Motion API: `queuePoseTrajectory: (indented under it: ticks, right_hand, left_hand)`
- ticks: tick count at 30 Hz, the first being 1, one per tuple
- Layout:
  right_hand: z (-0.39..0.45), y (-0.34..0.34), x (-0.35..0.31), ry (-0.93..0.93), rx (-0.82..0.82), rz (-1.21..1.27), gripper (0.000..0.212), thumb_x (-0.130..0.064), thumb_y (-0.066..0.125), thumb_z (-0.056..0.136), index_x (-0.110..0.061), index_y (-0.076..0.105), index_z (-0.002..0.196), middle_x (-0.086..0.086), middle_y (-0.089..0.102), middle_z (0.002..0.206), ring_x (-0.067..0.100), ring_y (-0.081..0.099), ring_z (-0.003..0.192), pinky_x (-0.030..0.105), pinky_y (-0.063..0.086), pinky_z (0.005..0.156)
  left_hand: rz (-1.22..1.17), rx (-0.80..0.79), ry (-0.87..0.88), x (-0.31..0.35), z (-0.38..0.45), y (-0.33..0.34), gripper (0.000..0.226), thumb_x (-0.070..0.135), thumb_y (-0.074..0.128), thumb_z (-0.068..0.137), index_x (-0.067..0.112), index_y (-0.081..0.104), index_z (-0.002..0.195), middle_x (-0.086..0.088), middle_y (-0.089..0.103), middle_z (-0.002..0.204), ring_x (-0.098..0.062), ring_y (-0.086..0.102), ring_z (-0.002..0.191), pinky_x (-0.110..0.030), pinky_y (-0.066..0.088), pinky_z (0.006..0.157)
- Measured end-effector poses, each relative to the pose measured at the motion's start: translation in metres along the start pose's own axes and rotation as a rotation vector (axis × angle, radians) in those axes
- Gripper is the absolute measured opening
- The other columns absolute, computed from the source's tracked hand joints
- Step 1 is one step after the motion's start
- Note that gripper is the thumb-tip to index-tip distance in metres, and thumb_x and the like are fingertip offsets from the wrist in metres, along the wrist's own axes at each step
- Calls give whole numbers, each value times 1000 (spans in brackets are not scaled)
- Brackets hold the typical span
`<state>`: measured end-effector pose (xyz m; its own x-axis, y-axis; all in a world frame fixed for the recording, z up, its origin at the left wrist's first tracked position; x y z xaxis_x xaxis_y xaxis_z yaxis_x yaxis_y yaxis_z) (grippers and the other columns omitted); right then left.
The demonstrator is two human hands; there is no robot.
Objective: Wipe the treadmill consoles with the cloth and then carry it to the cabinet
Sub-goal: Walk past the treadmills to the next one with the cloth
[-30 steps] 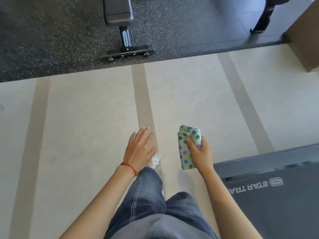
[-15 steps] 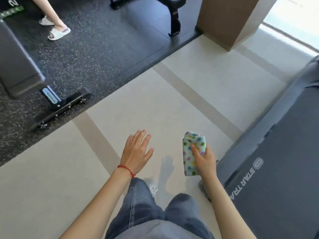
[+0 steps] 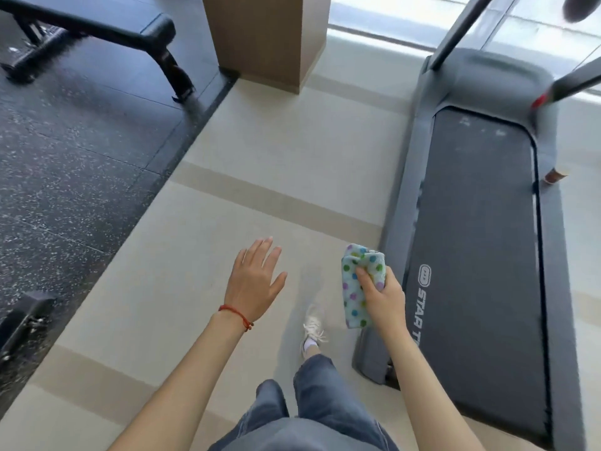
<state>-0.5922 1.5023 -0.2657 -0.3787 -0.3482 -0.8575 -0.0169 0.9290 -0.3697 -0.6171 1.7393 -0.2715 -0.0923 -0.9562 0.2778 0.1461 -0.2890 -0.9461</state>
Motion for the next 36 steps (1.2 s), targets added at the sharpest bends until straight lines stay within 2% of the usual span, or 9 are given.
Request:
queuePoseTrajectory:
  ticks: [4, 8, 13, 21, 25, 36]
  right_hand:
    - [62, -19, -19, 14, 60, 19, 18, -33, 60, 87, -18, 56, 97, -9, 59, 82, 6, 55, 75, 20, 42, 61]
    - [122, -32, -48, 10, 56, 39, 18, -33, 59, 87, -17, 56, 95, -7, 60, 82, 9, 57, 76, 20, 43, 61]
    - [193, -43, -88, 1, 88, 68, 17, -32, 59, 88, -18, 55, 96, -9, 58, 82, 1, 54, 74, 16, 39, 57]
    - [333, -44, -150, -21, 155, 109, 23, -34, 59, 87, -14, 56, 99, -4, 60, 86, 10, 57, 78, 20, 44, 60]
    - [412, -44, -196, -38, 203, 114, 27, -34, 58, 88, -14, 54, 105, -4, 58, 89, 10, 56, 79, 17, 43, 61]
    - [575, -72, -289, -39, 340, 147, 29, -34, 59, 87, -7, 56, 95, -2, 59, 80, 10, 55, 71, 22, 43, 59]
  left_hand:
    - [8, -23, 44, 7, 75, 11, 49, 36, 39, 87, 2, 61, 115, -20, 57, 124, -28, 38, 119, -49, 47, 90]
    - [18, -10, 59, 17, 149, 11, 51, 37, 38, 88, 2, 59, 119, -19, 55, 127, -28, 38, 122, -49, 45, 93]
    - [21, -13, 87, 27, 236, 15, 52, 37, 37, 86, 4, 58, 121, -17, 56, 127, -32, 49, 118, -50, 43, 94]
    - [-10, 6, 189, 26, 404, 35, 52, 38, 38, 87, 3, 58, 120, -19, 55, 127, -33, 46, 119, -51, 43, 92]
    - [-8, -2, 234, 15, 500, 43, 53, 39, 37, 87, 3, 58, 120, -19, 55, 127, -36, 52, 117, -52, 43, 92]
    - [-21, -12, 354, 10, 709, 54, 53, 40, 38, 87, 4, 58, 120, -18, 55, 128, -34, 51, 119, -51, 43, 94]
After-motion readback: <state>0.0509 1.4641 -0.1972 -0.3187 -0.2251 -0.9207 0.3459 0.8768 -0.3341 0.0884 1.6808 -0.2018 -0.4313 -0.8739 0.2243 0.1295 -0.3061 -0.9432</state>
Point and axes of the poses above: each hand's wrist, its own z-axis towards the middle knuckle, its own y-axis out of the palm, x = y × z, the point moved 6 cm from there along z, towards the middle knuckle
